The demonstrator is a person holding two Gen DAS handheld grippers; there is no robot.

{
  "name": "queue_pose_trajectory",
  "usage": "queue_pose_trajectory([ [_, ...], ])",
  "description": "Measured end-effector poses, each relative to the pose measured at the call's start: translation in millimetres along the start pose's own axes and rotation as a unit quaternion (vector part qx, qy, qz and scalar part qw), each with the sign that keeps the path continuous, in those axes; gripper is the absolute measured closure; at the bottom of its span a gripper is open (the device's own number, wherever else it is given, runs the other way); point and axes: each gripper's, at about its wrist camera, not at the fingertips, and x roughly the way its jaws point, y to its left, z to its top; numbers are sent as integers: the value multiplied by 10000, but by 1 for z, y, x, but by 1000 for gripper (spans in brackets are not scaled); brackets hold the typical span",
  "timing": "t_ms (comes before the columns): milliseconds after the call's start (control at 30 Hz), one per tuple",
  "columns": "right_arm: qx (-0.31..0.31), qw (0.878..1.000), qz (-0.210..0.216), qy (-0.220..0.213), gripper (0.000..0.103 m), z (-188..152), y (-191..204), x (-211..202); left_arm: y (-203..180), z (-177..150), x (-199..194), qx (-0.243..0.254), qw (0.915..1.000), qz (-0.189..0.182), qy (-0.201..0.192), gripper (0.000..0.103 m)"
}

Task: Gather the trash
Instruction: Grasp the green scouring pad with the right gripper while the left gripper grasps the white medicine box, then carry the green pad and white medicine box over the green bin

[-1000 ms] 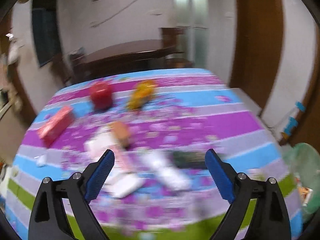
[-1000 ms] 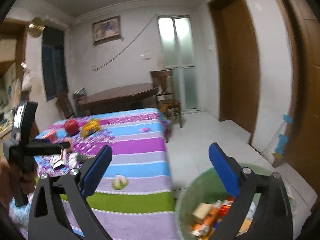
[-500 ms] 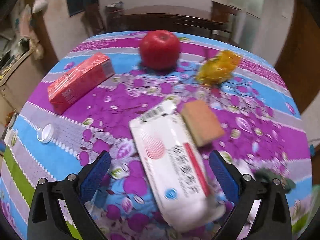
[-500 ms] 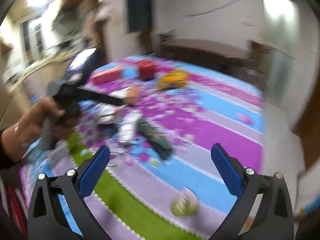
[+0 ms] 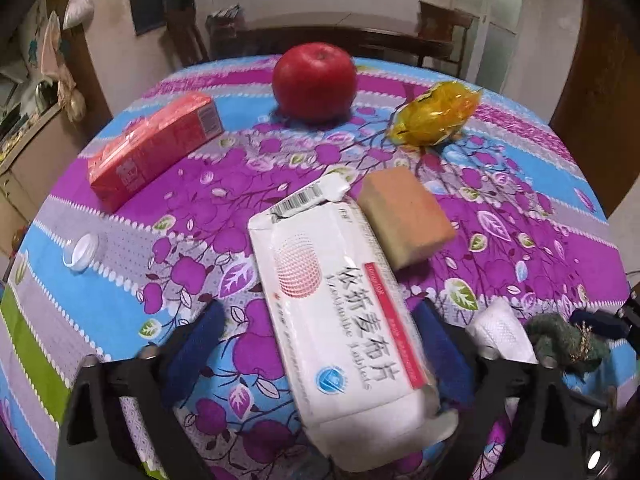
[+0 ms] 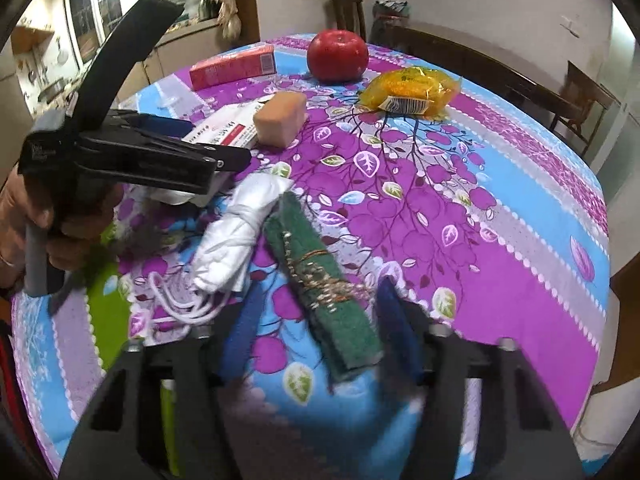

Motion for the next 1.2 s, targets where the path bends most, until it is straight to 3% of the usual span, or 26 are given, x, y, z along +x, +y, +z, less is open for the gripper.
queue_pose_trajectory([
  [33, 81, 9999, -55, -29, 76, -2, 2, -3, -1, -2, -5, 85, 9999, -58, -56, 40],
  [167, 470, 9984, -284, -168, 83, -14, 9, -12, -2, -13, -17, 347, 9987, -361, -2, 47],
  [233, 656, 9969, -346, -258, 83, -22, 15, -22, 4, -24, -27, 426, 9980, -474, -3, 47],
  [500, 1438, 9869, -406, -606, 84, -57, 52, -71, 18, -67, -97, 991, 9922, -148, -741, 47],
  [600, 1811, 9800, -368, -732, 83, -69, 70, -91, 11, -74, -116, 1155, 9891, -196, -893, 47],
  [833, 2214, 9676, -536, -1092, 83, -79, 87, -134, -37, -72, -155, 1592, 9763, -239, -1447, 47],
  [1200, 2882, 9360, -1404, -1458, 83, -103, 55, -220, -122, -59, -201, 2160, 9548, -760, -1898, 47],
])
